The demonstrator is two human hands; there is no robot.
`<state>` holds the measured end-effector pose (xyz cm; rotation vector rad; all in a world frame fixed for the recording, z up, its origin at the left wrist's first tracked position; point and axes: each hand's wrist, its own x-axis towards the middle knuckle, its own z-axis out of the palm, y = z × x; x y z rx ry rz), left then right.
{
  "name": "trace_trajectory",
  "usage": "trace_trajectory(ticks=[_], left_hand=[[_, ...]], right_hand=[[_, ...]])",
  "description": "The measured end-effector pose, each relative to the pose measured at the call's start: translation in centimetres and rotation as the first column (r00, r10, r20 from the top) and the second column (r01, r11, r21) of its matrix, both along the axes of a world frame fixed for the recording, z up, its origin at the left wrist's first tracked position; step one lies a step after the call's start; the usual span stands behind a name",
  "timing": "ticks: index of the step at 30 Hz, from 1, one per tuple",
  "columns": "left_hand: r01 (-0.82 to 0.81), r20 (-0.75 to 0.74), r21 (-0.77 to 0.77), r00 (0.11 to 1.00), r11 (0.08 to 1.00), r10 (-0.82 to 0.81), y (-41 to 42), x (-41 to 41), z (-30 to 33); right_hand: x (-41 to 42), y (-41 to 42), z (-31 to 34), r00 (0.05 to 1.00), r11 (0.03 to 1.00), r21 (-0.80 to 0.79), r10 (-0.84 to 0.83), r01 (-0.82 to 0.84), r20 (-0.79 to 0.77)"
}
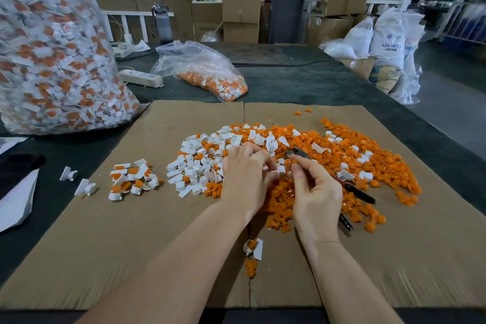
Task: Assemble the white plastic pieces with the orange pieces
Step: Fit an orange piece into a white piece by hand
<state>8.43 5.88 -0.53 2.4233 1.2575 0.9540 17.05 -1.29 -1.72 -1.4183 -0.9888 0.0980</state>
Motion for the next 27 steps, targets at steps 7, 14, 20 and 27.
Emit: trace_trajectory(ticks=[7,14,20,27], left_hand=[[0.111,0.439,-0.340,0.897,0.934,0.053,-1.4,-3.6,1.1],[0.270,0.601,-0.547,0.786,0.793,0.146,-2.9,-5.0,-0.3],[0.274,0.646,-0.576,0.730,0.770,0.223,-3.0,-5.0,-0.5],[0.129,0.528,-0.457,0.835,0.880,0.152,-3.0,-5.0,-1.0]], right_hand=[[-0.4,-0.2,-0.2,0.984,0.996,-0.013,0.095,-0.094,0.150],[-1.2,-0.3,-0.6,0.899,0.982,-0.148,0.167,-0.116,0.404],[-1.6,-0.1,-0.6,0.831,0.986,-0.167,0.112,-0.022,0.546],[-1.7,-0.2,-0.7,0.817,0.979,-0.200,0.153,-0.047,0.556]])
